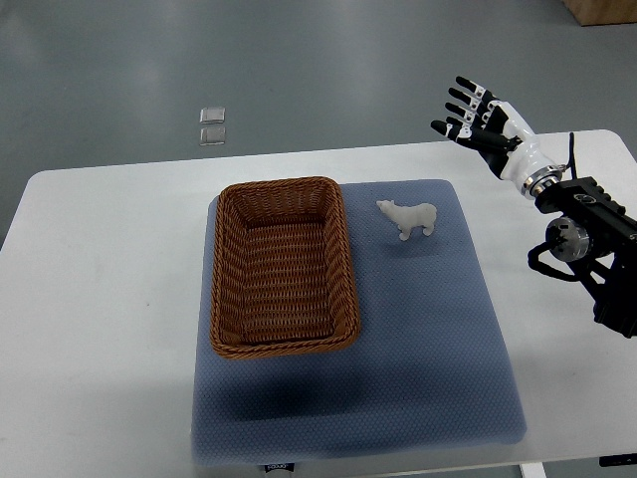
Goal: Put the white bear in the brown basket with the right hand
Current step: 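Reach the right hand down to the white bear and close fingers around it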
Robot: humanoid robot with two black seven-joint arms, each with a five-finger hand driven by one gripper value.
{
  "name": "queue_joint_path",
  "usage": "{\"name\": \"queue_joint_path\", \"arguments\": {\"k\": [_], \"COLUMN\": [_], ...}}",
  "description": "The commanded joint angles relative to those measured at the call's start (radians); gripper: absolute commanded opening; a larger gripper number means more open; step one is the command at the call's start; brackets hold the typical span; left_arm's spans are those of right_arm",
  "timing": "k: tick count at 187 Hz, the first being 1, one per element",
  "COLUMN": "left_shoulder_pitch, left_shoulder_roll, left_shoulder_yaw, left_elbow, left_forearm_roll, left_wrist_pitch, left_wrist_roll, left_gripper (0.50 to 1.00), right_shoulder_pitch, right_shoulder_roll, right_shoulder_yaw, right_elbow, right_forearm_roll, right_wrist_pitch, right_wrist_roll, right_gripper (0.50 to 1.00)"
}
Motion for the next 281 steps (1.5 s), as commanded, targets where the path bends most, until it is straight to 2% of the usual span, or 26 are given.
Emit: {"name": "queue_joint_path", "arguments": {"k": [1,48,94,115,157,188,223,281], "left_shoulder_pitch": [0.0,0.0,0.0,0.0,0.0,0.0,0.0,0.0], "left_shoulder_roll": [0.0,0.0,0.0,0.0,0.0,0.0,0.0,0.0], "left_shoulder_yaw": [0.0,0.0,0.0,0.001,0.0,0.0,0.0,0.0], "left_elbow": [0.0,0.0,0.0,0.0,0.0,0.0,0.0,0.0], "left_forearm_roll": [0.0,0.0,0.0,0.0,0.0,0.0,0.0,0.0], "left_wrist_pitch": [0.0,0.0,0.0,0.0,0.0,0.0,0.0,0.0], "left_wrist_roll": [0.0,0.0,0.0,0.0,0.0,0.0,0.0,0.0], "left_gripper": [1.0,1.0,1.0,1.0,1.0,1.0,1.0,1.0], "right_shoulder_pitch": [0.004,0.048,0.057,0.057,0.073,0.084,0.085,0.099], "right_shoulder_roll": [-0.027,-0.097,-0.107,-0.104,-0.104,-0.099,-0.096,-0.09], "right_shoulder_yaw": [-0.029,-0.163,-0.227,-0.241,-0.391,-0.443,-0.449,-0.46], "right_elbow": [0.022,0.08,0.1,0.1,0.1,0.1,0.094,0.091], "right_forearm_roll": [-0.14,-0.484,-0.721,-0.807,-0.832,-0.832,-0.847,-0.881], "right_wrist_pitch": [0.003,-0.002,-0.014,-0.058,-0.166,-0.247,-0.255,-0.255], "right_wrist_roll": [0.013,0.042,0.04,0.032,0.026,-0.017,-0.044,-0.076], "right_gripper": [0.926,0.926,0.924,0.921,0.905,0.877,0.84,0.807]}}
